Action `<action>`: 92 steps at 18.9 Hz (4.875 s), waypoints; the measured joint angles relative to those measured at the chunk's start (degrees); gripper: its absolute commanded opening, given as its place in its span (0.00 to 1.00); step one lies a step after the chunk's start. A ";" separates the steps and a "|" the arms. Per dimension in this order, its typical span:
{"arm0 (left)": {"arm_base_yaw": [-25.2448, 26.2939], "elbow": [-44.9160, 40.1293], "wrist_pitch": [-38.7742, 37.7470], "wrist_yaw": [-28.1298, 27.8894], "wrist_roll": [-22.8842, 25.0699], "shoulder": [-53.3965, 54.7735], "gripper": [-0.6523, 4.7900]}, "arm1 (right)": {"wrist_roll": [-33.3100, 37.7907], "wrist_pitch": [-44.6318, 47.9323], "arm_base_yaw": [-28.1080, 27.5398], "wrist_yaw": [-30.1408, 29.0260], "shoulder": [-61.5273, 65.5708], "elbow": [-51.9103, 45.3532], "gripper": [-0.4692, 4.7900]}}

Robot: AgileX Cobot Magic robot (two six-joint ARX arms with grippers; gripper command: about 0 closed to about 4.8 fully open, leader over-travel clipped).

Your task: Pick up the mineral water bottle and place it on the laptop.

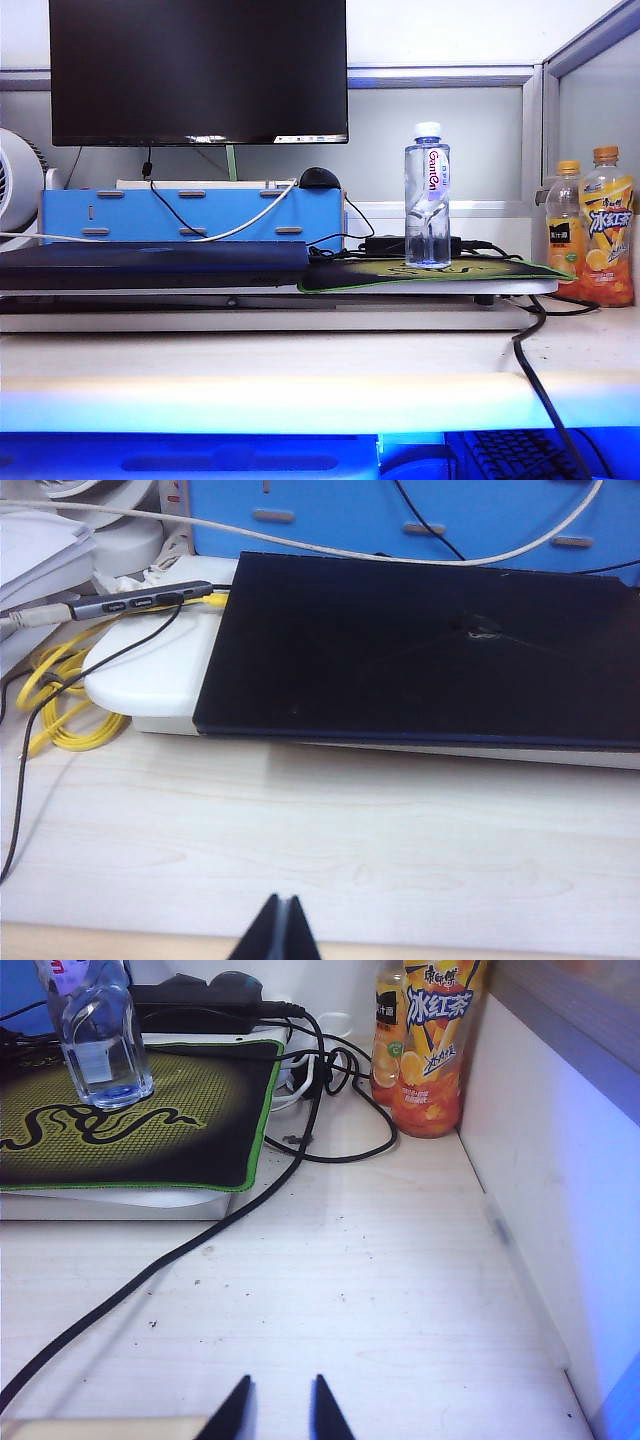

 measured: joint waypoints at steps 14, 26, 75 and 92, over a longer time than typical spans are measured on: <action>0.02 0.00 0.00 0.00 0.00 0.00 0.12 | 0.00 0.00 0.00 0.00 0.00 0.00 0.25; 0.02 0.00 0.00 -0.02 0.00 0.00 0.12 | 7.21 5.95 0.00 -4.13 0.00 0.00 0.25; 0.02 0.00 0.00 -0.02 0.00 0.00 0.12 | -10.49 26.84 14.27 -5.42 103.84 70.05 1.00; 0.02 0.00 0.00 0.00 0.00 0.00 0.12 | -10.45 23.37 14.38 2.62 111.36 78.68 0.09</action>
